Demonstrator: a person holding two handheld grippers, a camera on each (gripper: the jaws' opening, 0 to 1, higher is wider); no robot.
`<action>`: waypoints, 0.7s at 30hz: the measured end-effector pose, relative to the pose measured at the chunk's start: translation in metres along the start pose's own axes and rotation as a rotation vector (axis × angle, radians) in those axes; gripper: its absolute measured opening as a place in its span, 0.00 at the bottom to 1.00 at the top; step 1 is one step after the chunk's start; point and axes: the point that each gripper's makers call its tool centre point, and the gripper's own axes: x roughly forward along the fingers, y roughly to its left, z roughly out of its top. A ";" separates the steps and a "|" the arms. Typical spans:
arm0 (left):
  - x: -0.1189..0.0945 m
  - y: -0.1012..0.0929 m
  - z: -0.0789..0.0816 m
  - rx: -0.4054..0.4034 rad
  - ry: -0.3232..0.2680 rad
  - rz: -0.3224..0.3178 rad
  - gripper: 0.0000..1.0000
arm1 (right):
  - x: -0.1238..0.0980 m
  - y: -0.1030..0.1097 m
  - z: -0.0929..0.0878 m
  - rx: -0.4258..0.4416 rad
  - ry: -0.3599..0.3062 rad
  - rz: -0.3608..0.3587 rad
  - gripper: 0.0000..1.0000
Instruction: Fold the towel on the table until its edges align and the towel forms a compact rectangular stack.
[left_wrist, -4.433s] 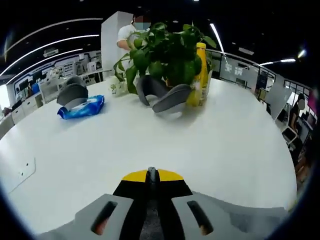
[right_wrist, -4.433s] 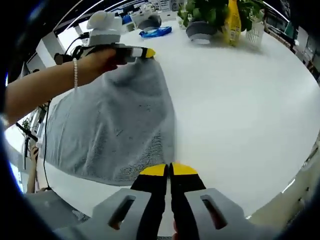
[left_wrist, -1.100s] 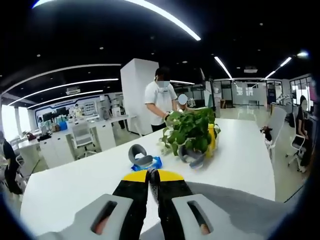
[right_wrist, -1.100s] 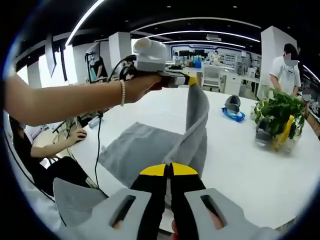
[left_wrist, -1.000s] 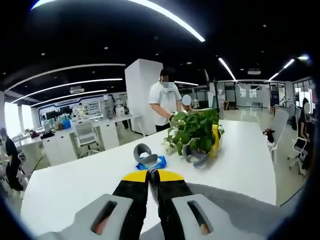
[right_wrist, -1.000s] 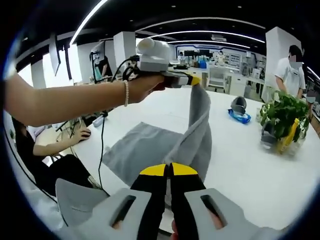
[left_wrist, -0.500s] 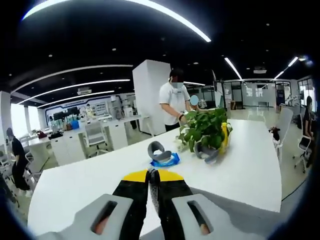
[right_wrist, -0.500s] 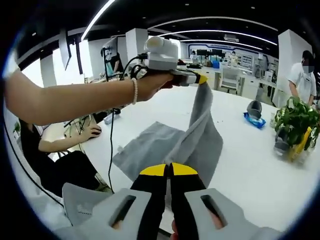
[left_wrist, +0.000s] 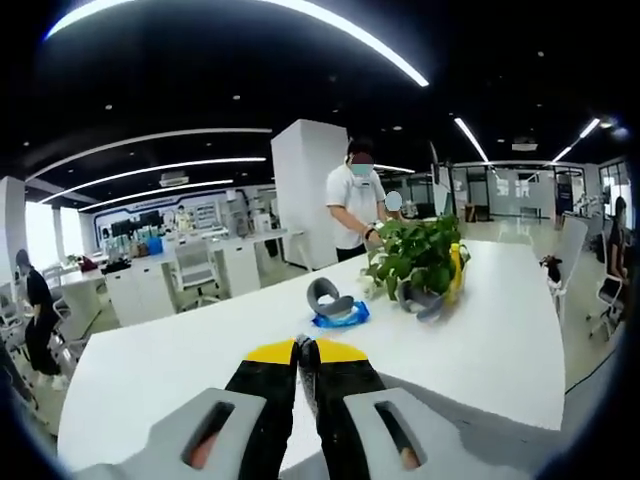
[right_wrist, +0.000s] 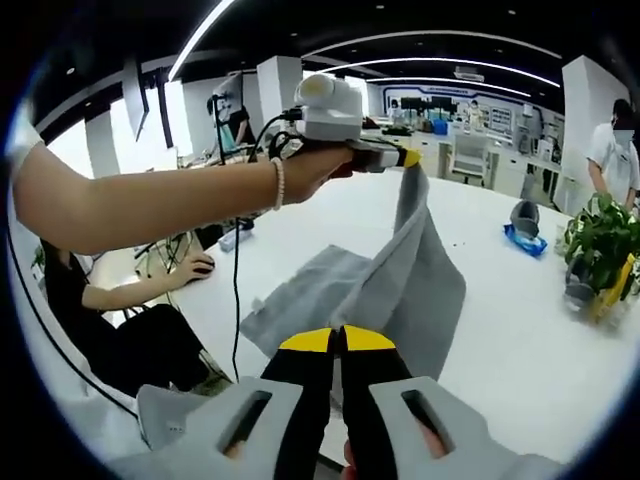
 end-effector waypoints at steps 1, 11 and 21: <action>-0.001 0.001 -0.001 0.001 0.001 0.000 0.06 | 0.001 0.001 0.000 0.000 0.000 0.001 0.00; -0.010 0.021 -0.018 -0.018 0.006 0.002 0.06 | 0.020 0.021 -0.002 0.013 0.012 0.027 0.00; -0.015 0.039 -0.035 -0.036 0.016 0.007 0.06 | 0.037 0.032 -0.001 0.028 0.024 0.045 0.00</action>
